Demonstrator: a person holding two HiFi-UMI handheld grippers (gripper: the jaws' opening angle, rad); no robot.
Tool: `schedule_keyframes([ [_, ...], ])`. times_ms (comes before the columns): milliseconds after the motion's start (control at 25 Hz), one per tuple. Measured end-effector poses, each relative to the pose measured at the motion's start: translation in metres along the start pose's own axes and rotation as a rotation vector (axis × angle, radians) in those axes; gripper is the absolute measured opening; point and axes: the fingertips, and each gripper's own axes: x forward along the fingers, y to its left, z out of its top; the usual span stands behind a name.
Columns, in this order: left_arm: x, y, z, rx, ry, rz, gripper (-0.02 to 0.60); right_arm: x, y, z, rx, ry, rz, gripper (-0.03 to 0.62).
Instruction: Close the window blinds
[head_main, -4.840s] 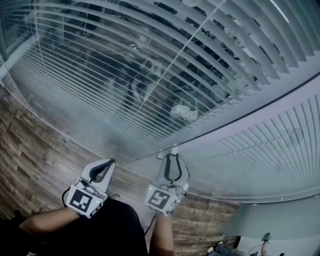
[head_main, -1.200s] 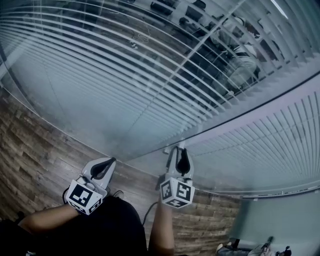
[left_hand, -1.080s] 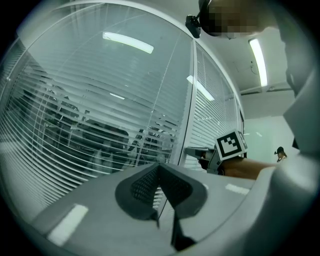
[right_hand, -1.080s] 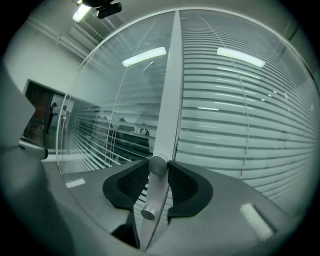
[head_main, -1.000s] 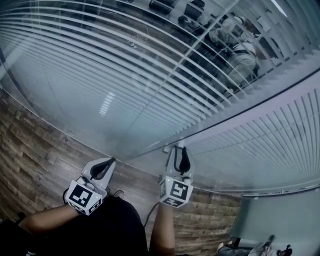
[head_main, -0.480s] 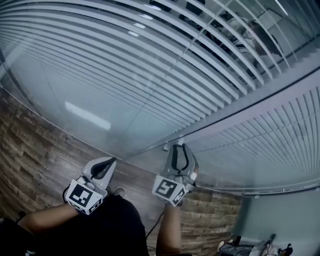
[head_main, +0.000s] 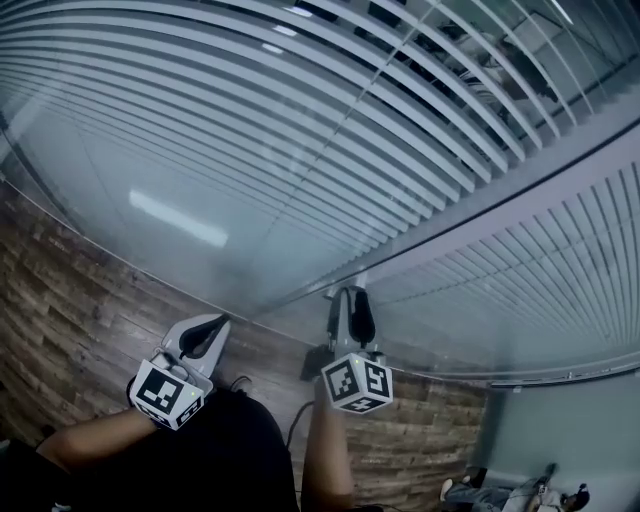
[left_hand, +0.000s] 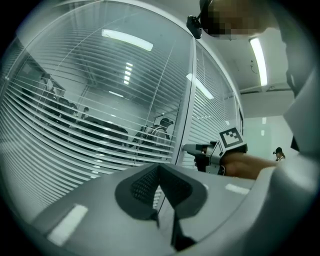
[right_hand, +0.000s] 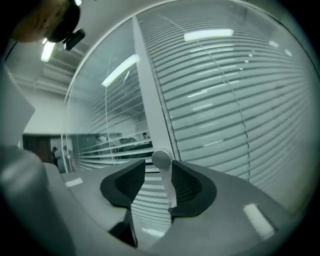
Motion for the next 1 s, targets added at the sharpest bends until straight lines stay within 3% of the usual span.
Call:
schedule_keyframes([
  [160,0.000,0.002,0.001,-0.002,0.004,0.010,0.002,0.004,-0.003,0.000,0.171,-0.021,-0.004,0.170],
  [560,-0.003,0.007,0.006,0.007,-0.002,0.039,0.002,0.011,-0.015,0.007,0.215,-0.004,-0.049,0.124],
  [720,-0.004,0.010,0.006,0.011,0.000,0.046,0.002,0.012,-0.017,0.007,0.110,0.019,-0.057,0.132],
  [1000,-0.005,0.014,0.005,0.012,-0.005,0.061,0.002,0.014,-0.020,0.005,-0.230,0.077,-0.085,0.133],
])
